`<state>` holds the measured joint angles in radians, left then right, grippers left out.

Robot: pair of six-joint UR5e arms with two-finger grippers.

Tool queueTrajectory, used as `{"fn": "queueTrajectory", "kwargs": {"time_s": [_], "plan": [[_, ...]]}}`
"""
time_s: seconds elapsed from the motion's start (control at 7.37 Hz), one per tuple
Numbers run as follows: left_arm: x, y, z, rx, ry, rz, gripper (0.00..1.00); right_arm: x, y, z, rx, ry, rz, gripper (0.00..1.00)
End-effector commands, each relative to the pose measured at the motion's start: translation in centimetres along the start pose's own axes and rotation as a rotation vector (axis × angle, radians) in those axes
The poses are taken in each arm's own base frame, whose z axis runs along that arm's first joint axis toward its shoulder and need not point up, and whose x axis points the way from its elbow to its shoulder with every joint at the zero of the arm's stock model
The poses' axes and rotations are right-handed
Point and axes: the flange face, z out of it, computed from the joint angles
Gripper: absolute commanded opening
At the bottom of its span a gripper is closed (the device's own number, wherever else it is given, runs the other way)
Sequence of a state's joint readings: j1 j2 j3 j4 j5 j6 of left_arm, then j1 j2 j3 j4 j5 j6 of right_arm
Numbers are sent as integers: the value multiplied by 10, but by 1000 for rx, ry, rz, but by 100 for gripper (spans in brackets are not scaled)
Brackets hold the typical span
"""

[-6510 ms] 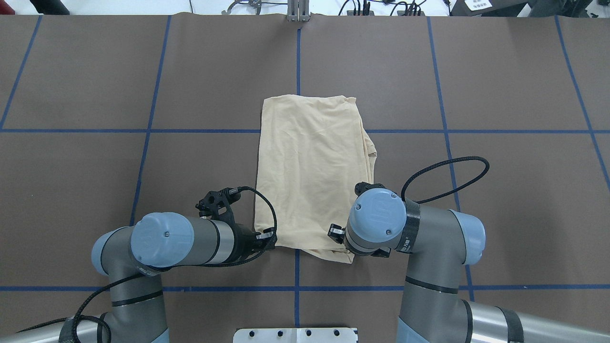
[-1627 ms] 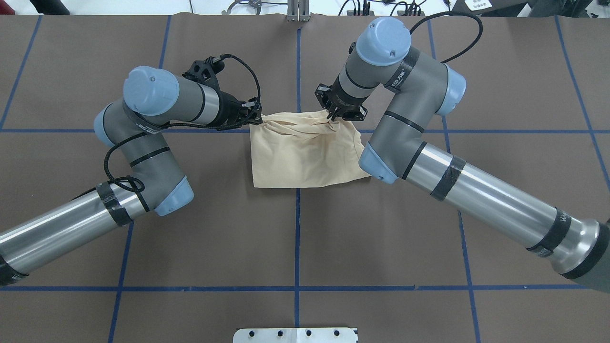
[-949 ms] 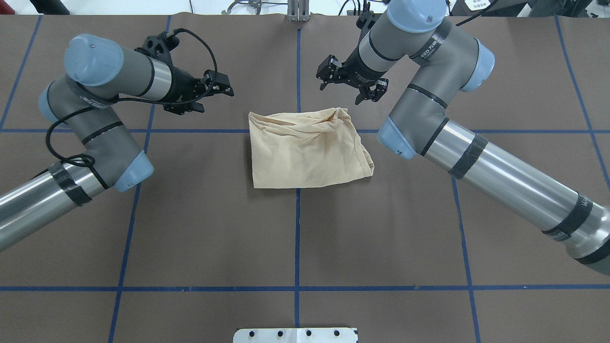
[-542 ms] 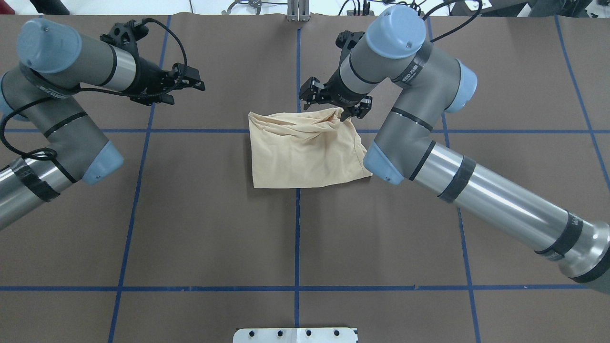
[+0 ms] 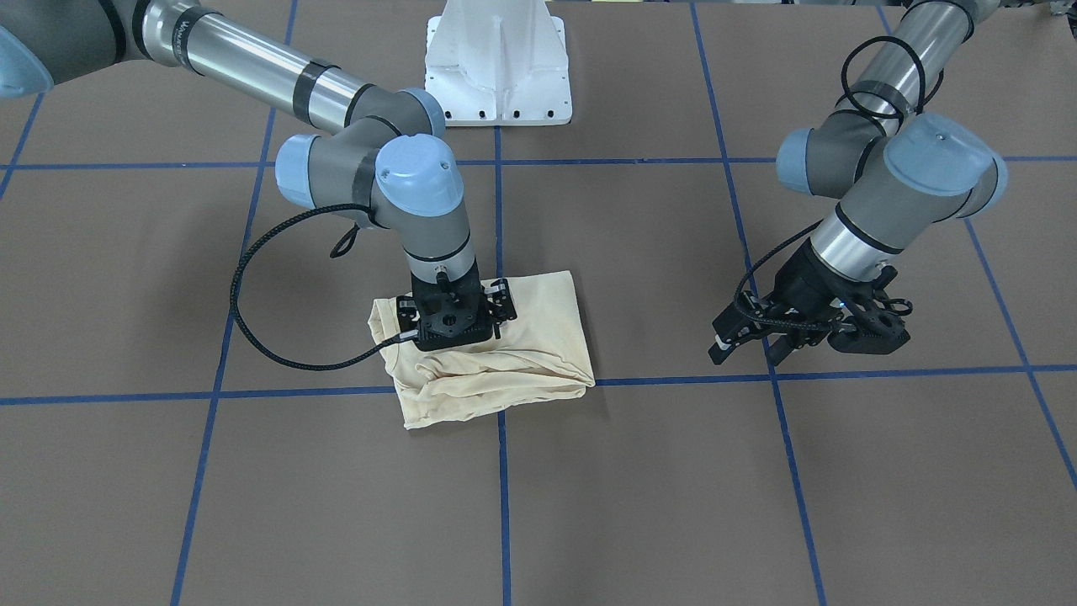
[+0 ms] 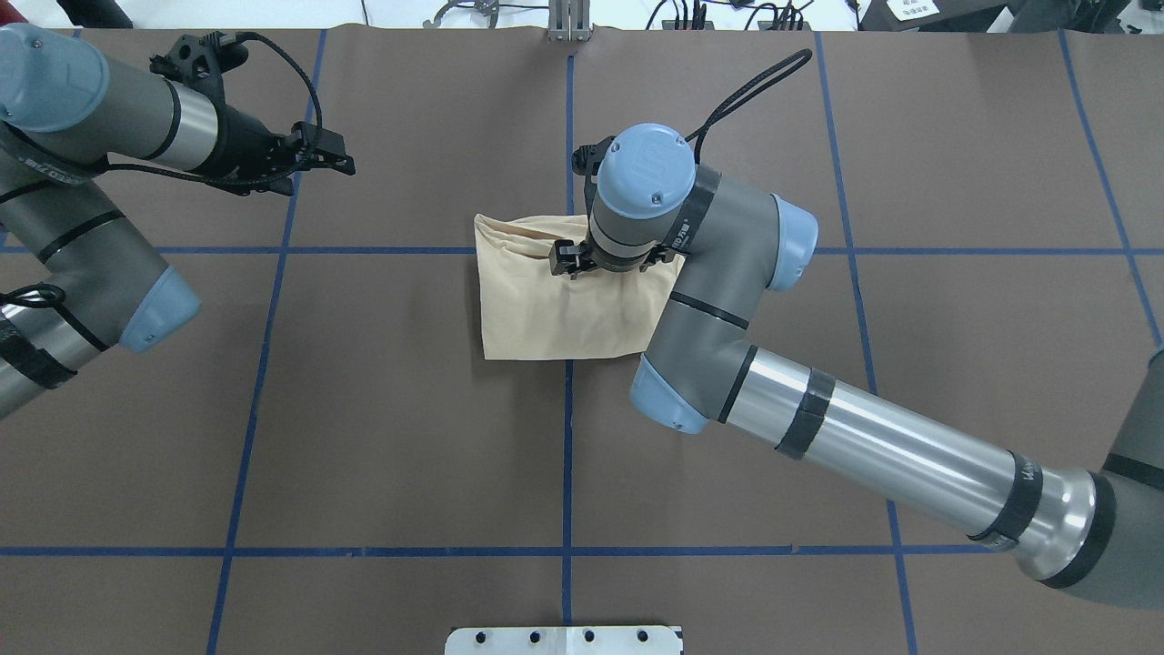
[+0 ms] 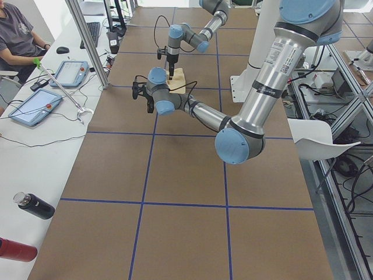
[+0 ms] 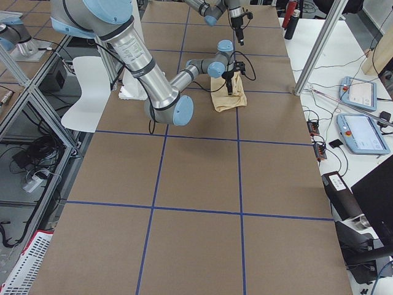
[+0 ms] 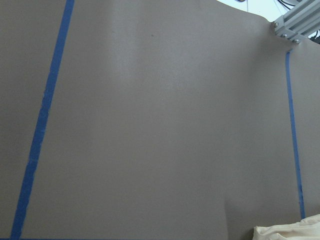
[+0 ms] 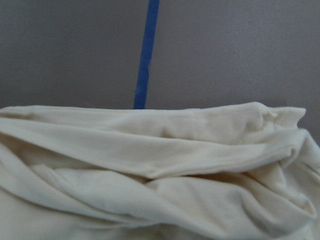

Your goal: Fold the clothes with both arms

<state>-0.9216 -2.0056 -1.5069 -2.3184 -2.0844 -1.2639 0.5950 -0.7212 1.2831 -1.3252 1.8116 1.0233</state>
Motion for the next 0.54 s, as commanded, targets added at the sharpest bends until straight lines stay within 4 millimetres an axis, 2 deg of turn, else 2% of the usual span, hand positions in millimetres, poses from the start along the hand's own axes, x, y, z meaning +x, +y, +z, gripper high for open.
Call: {"fn": "queueTrajectory", "kwargs": {"time_s": [0.0,0.14,0.27,0.41], "plan": [[-2,0,1,0,-4,-3,100,-17,-31,15,42,75,-4,96],[-2,-1,1,-1,-7,-4,100,-8,-57,6,72,88,20,92],[-2,-1,1,0,-6,-8,100,7,-76,14,95,86,37,92],[-2,-1,1,0,-6,-11,100,23,-84,32,107,86,43,91]]}}
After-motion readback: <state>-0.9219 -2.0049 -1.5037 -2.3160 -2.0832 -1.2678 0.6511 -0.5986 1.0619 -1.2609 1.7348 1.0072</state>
